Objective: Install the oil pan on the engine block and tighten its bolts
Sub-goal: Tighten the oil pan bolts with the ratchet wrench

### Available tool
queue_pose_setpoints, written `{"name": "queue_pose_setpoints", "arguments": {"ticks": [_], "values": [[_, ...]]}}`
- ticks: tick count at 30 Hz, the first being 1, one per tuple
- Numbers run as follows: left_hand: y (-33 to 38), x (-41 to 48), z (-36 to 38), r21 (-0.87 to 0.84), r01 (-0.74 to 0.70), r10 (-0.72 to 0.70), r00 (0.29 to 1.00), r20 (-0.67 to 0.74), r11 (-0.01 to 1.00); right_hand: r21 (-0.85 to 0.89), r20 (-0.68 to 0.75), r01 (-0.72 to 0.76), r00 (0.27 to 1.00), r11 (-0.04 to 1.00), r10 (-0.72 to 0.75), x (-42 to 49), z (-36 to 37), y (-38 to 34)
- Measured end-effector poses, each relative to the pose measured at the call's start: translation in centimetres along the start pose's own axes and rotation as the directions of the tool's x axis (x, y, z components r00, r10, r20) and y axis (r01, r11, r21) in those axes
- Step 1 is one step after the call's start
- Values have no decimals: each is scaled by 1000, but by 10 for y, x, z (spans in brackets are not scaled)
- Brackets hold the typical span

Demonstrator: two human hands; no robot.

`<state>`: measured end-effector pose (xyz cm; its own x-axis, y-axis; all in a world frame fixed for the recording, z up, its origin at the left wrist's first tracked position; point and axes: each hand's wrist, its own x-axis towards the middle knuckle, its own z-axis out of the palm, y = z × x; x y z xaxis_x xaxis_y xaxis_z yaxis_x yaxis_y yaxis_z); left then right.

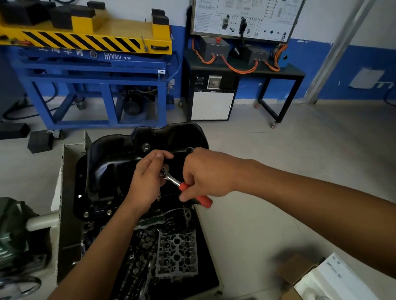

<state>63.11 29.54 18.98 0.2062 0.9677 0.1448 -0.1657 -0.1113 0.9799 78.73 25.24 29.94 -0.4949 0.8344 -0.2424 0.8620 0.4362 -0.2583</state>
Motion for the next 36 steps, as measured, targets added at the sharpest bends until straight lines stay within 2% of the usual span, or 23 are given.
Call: {"name": "queue_pose_setpoints", "arguments": {"ticks": [3,8,10,14,17,22,26,28,30,36], "values": [[-1,1,-5,43,1,-2,1000,25,999,-110,-25,-47,999,993,45,3,-4,5],[-3,1,-4,-56,44,-37,993,109,997,-324,-270,-108,963,940,17,20,0,23],[-4,0,-1,-45,63,-56,989,138,997,-327,-325,-106,946,939,-6,27,5,33],[-2,-1,0,-62,95,-82,980,184,994,-240,-373,5,923,971,-97,30,14,44],[1,-2,-2,-43,58,-50,983,174,997,-210,-404,23,908,977,-108,27,19,49],[1,1,-1,22,-33,32,999,7,999,-213,-364,-28,930,977,-52,18,12,48],[2,4,6,82,-26,33,995,-94,996,-1,-263,-32,964,999,31,2,8,39],[1,5,11,100,-30,42,993,-115,994,102,-158,-25,987,994,41,-6,10,30],[-1,4,14,98,-52,64,991,-120,994,126,-90,-16,996,992,28,-8,13,21],[-5,5,15,132,-96,114,983,-143,987,169,-70,-3,997,986,15,0,26,4]]}}
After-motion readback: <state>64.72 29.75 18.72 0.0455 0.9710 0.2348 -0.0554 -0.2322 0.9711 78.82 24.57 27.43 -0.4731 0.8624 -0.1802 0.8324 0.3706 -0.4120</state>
